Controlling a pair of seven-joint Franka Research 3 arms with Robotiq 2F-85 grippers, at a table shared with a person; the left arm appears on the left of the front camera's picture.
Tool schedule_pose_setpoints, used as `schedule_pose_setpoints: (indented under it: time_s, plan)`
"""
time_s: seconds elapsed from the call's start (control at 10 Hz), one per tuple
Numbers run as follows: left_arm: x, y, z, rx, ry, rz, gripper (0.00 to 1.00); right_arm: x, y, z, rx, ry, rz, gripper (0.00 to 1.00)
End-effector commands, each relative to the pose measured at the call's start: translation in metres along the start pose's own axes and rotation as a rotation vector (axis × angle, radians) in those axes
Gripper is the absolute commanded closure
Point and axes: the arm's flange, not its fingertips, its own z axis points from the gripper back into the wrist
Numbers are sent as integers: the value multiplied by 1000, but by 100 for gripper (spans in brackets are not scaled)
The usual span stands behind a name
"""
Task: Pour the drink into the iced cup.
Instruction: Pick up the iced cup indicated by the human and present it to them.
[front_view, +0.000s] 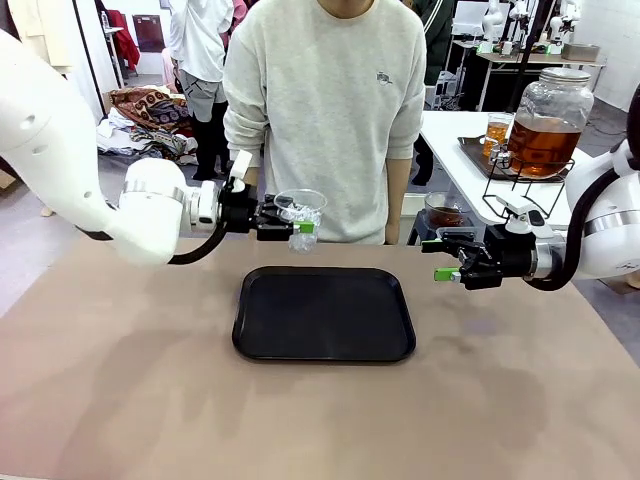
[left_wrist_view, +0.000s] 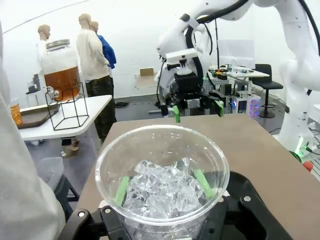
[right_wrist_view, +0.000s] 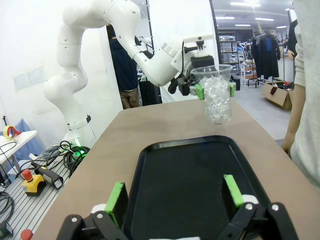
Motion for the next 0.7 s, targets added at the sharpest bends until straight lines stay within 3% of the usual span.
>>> schedule_pose_setpoints:
  time_s: [0.0,0.1,0.2,0.6]
  plan:
    - [7,13,-7,21,-7,32,39,3,-3,-2,-5,1,-1,0]
    - [10,15,-5,10,-11,69,39,3,-3,-2,-5,1,-1,0]
    - [7,6,-2,6,3,7,39,3,-3,-2,-5,1,-1,0]
    - [7,6,-2,6,3,7,39,3,-3,-2,-5,1,-1,0]
